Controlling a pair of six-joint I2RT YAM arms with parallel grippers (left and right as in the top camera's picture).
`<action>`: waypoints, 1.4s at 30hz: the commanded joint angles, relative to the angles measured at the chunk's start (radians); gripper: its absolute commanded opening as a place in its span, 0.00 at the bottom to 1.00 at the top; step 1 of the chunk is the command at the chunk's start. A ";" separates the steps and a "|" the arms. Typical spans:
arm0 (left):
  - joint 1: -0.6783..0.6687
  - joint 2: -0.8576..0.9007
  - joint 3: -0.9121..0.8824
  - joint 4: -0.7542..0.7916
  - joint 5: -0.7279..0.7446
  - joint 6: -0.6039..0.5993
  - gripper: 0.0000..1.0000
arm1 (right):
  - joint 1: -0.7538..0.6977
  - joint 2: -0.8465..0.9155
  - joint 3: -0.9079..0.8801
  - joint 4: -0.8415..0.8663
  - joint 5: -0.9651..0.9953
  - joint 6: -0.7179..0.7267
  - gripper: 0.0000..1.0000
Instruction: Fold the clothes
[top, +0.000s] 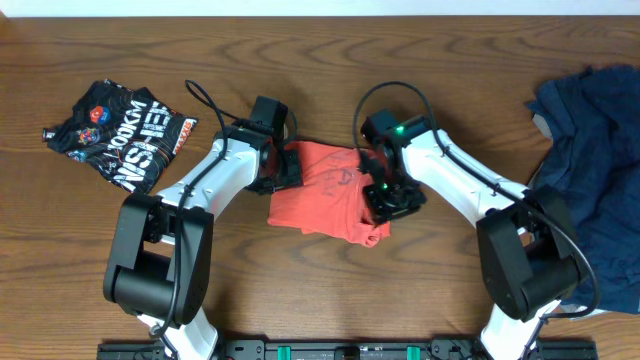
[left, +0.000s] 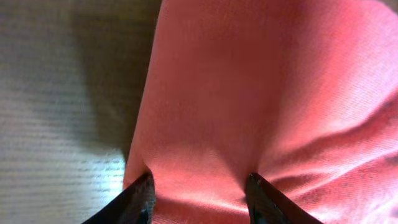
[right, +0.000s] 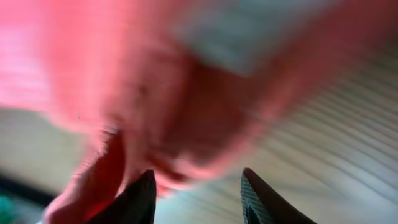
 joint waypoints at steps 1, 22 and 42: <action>-0.002 0.012 -0.010 -0.034 -0.009 0.009 0.49 | -0.050 0.010 -0.004 -0.013 0.275 0.171 0.38; 0.029 -0.193 0.037 -0.190 -0.174 -0.035 0.56 | -0.147 -0.142 -0.002 0.162 -0.420 -0.076 0.36; 0.026 0.026 0.033 0.003 -0.132 0.141 0.56 | 0.041 -0.139 -0.102 0.199 -0.355 -0.107 0.50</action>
